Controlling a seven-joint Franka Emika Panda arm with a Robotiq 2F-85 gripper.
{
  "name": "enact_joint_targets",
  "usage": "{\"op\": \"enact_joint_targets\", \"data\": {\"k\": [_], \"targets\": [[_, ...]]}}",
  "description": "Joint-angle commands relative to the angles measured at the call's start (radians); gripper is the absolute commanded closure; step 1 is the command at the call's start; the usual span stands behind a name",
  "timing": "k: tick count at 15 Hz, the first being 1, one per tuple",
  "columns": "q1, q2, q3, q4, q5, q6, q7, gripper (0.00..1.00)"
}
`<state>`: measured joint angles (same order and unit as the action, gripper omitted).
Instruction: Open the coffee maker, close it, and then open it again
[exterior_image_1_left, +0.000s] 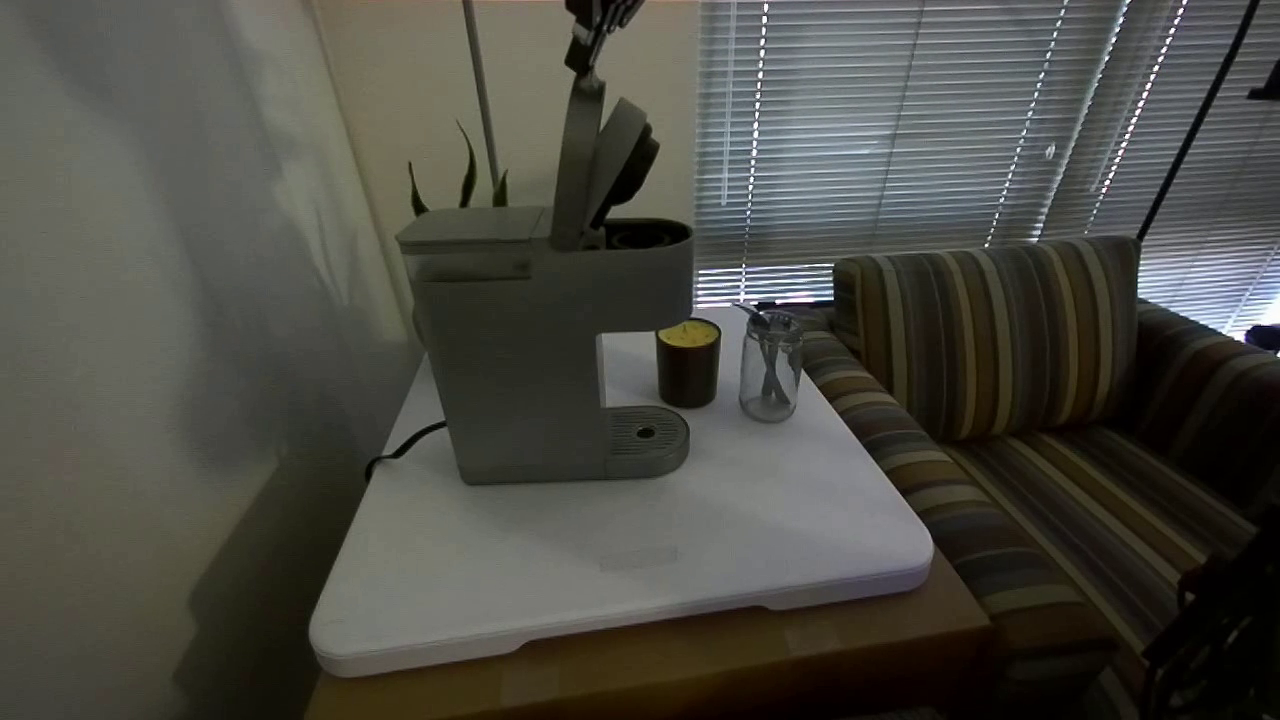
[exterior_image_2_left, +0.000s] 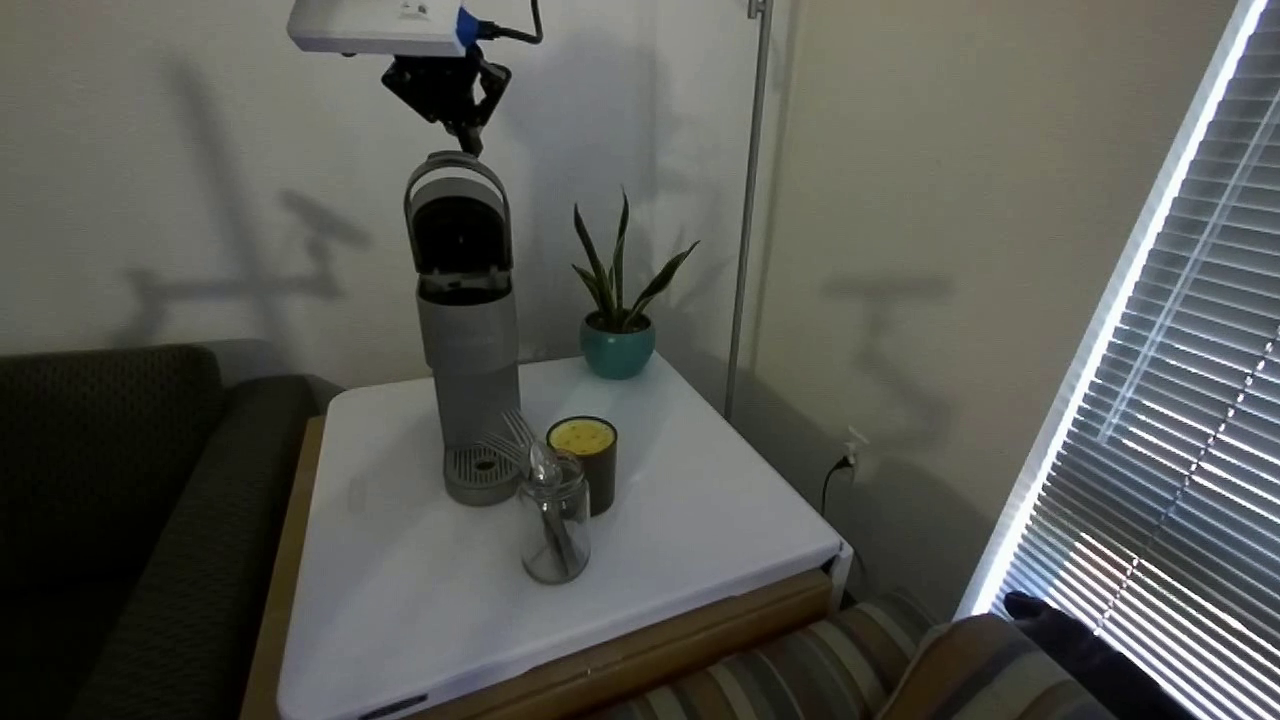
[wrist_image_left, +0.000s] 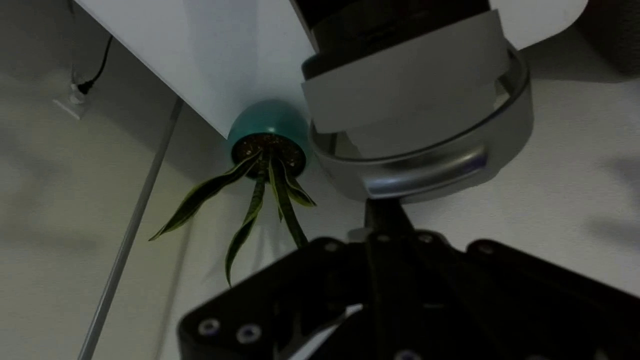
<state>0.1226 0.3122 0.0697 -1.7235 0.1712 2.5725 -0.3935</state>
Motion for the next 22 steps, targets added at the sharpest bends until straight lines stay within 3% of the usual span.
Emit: {"op": "enact_joint_targets", "data": {"k": [1, 9, 18, 22], "targets": [[-0.043, 0.001, 0.053, 0.023, -0.009, -0.038, -0.012, 1.00], [-0.073, -0.010, 0.102, -0.022, 0.043, -0.014, -0.016, 1.00], [-0.081, -0.029, 0.098, -0.099, 0.057, 0.001, 0.023, 1.00], [-0.103, -0.062, 0.108, -0.169, 0.144, 0.062, 0.027, 1.00]]}}
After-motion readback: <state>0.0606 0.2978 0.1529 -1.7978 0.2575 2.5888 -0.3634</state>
